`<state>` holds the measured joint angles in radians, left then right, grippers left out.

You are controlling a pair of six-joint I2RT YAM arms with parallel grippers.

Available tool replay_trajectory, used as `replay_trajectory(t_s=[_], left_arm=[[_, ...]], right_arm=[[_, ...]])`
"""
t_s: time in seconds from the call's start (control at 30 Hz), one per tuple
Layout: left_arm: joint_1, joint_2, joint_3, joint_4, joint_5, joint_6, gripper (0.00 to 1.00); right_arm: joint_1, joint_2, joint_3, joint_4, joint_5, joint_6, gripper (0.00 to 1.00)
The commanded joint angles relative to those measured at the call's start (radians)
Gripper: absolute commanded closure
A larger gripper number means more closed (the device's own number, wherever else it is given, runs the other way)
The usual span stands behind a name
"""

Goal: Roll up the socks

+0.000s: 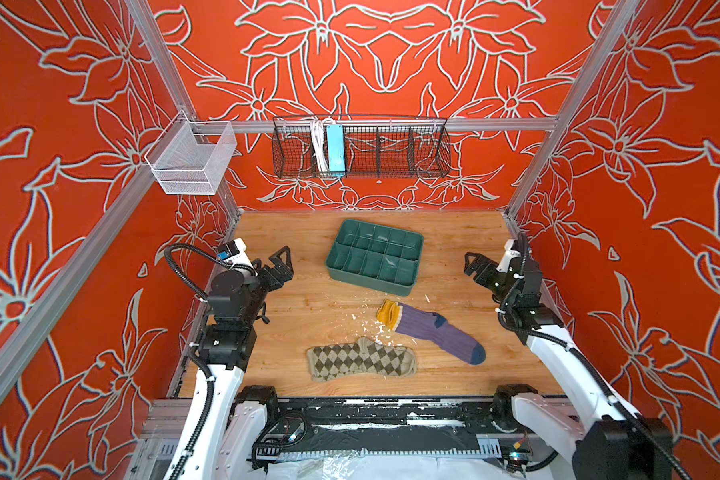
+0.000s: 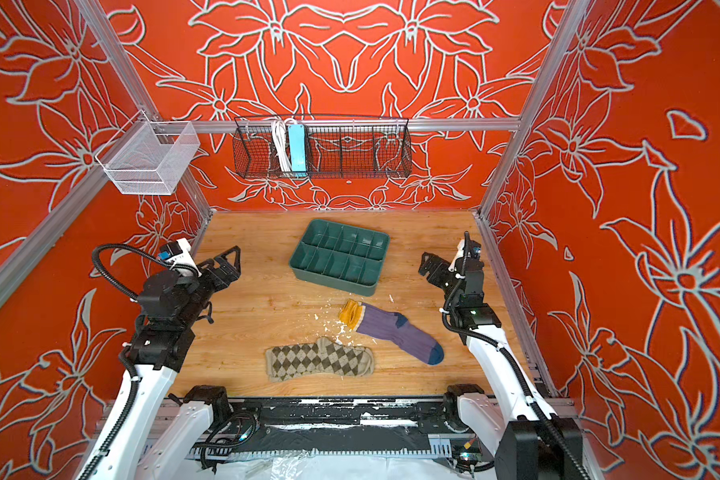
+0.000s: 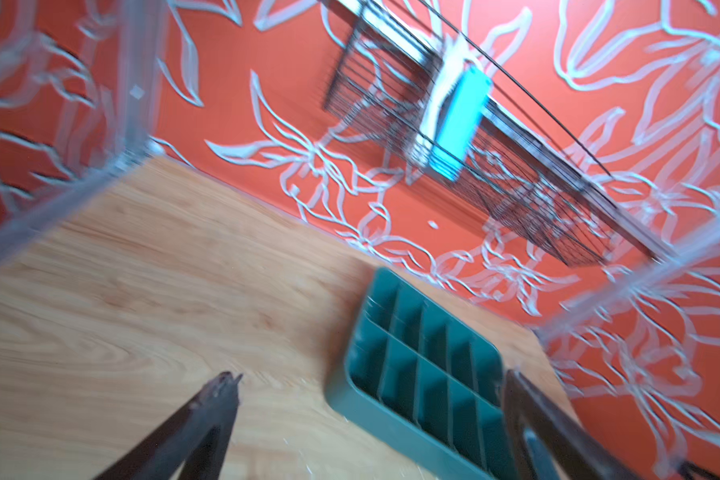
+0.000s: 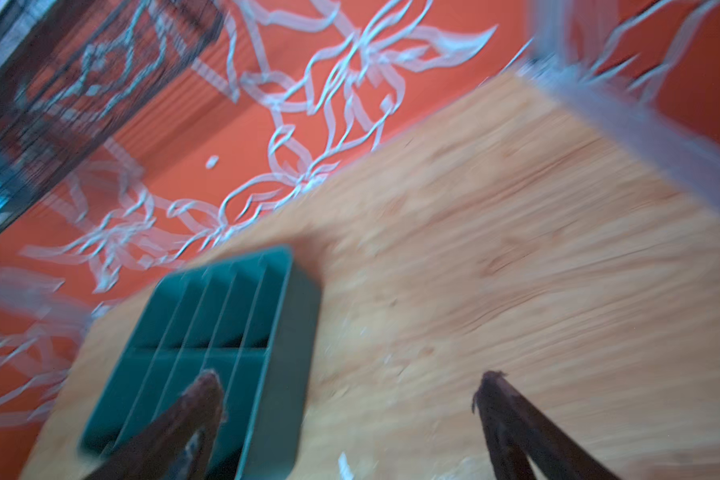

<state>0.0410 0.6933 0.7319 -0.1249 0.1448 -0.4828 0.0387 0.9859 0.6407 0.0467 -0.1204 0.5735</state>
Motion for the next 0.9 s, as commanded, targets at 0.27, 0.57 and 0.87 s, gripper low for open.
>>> replay_trajectory(t_s=[0.27,0.57,0.87], left_arm=[[-0.12,0.065,0.051,-0.298,0.18,-0.002,0.03],[-0.142,0.109,0.063,-0.341,0.097,0.047,0.03],[-0.142,0.11,0.047,-0.344,0.073,0.039,0.03]], right_arm=[[0.266,0.332,0.367,-0.484,-0.182,-0.235,0.13],[0.329,0.705,0.622,-0.596,0.008,-0.194,0.31],[0.383,0.867,0.735,-0.585,0.115,-0.137,0.49]])
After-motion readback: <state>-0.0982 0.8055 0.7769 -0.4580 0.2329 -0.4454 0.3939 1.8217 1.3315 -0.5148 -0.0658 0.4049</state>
